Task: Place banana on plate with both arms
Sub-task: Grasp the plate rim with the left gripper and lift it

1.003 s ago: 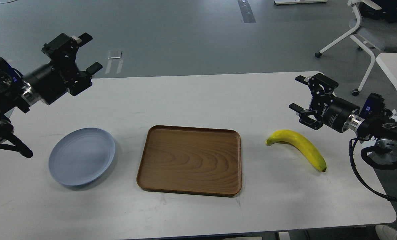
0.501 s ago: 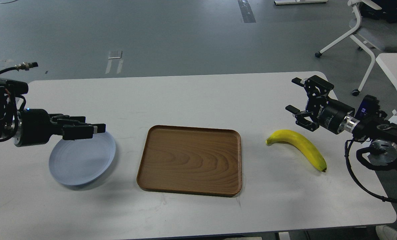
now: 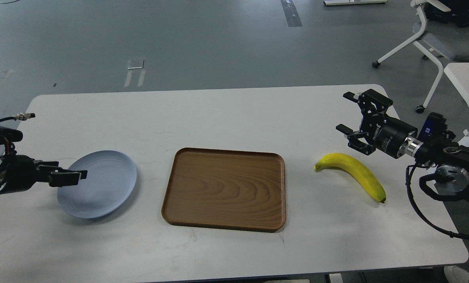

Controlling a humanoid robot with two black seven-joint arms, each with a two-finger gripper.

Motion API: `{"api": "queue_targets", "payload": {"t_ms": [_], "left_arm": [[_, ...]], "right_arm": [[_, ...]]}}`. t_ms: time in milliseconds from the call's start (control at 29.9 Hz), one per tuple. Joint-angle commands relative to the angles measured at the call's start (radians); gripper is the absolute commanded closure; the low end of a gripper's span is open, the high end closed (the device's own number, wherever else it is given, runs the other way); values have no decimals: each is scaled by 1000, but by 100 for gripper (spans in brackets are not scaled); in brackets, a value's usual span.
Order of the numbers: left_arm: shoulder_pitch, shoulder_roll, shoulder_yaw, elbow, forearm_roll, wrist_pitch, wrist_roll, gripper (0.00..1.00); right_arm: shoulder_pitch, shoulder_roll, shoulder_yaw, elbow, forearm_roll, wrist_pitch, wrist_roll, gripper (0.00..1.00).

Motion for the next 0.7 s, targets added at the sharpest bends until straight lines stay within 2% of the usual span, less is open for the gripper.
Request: {"api": "queue_targets", "payload": {"t_ms": [0, 134, 267, 668], "left_arm": [[0, -16, 9, 48, -6, 8, 0, 1], [25, -30, 9, 90, -20, 21, 0, 2], [51, -54, 9, 156, -22, 84, 0, 5], [71, -59, 44, 205, -23, 99, 0, 18]], "right_arm": [[-3, -1, 0, 1, 0, 0, 0, 0], [-4, -2, 0, 1, 0, 0, 0, 0], [-4, -1, 2, 3, 0, 0, 0, 0], [-4, -8, 3, 3, 1, 0, 0, 0]]}}
